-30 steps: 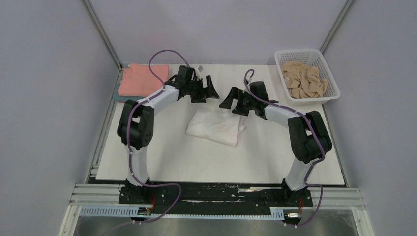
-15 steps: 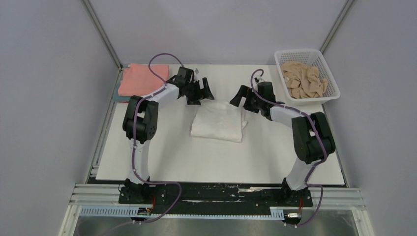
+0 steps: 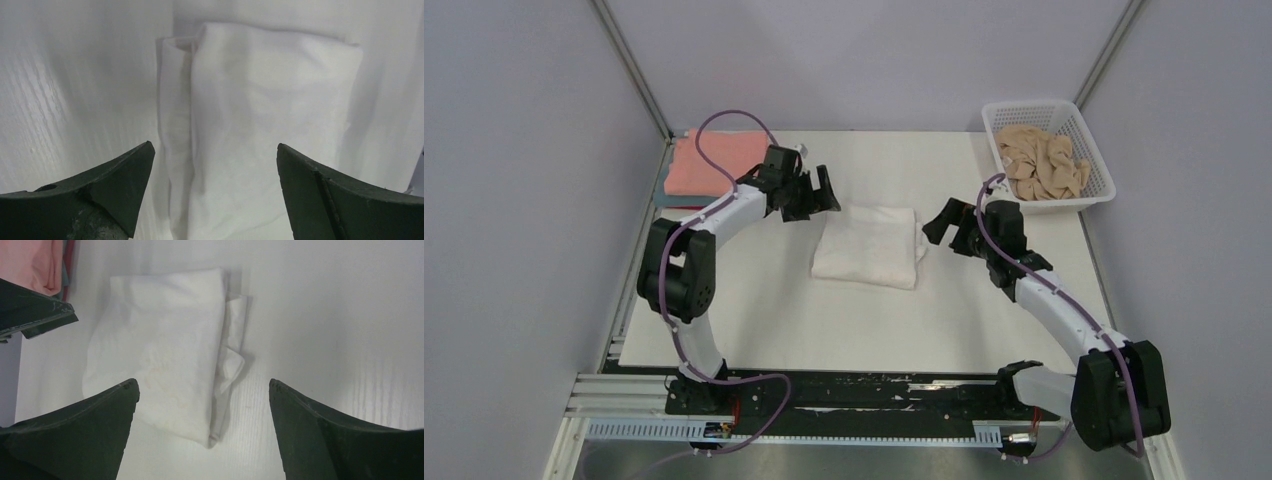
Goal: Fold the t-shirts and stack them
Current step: Put the neatly folded tshirt into the corner of the board with the left arm
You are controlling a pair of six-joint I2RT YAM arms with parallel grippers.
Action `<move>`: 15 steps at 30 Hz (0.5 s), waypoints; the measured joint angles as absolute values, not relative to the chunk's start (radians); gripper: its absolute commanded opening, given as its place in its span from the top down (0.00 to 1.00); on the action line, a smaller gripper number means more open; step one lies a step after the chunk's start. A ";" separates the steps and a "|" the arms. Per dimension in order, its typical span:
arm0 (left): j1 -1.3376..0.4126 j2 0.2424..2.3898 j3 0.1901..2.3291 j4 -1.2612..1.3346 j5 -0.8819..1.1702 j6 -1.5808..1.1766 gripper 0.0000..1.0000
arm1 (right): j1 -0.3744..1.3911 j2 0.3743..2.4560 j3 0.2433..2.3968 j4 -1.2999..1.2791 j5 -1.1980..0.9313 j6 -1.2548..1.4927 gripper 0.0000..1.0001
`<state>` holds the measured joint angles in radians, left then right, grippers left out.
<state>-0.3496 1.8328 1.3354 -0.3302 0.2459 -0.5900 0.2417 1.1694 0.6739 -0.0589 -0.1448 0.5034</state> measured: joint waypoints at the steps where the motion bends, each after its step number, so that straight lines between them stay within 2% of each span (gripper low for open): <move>1: -0.351 1.843 1.317 -0.331 0.252 -0.592 0.00 | 0.242 1.148 0.658 -0.074 -0.140 0.504 0.00; 5: -0.361 1.895 1.257 -0.338 0.276 -0.599 0.00 | 0.241 1.095 0.635 -0.113 -0.157 0.507 0.00; 8: -0.370 1.907 1.248 -0.329 0.307 -0.609 0.06 | 0.241 1.092 0.635 -0.116 -0.179 0.507 0.00; 14: -0.414 1.924 1.223 -0.259 0.348 -0.659 0.33 | 0.241 1.092 0.634 -0.126 -0.177 0.508 0.00; 15: -0.427 1.927 1.218 -0.247 0.352 -0.669 0.44 | 0.241 1.090 0.633 -0.127 -0.174 0.508 0.00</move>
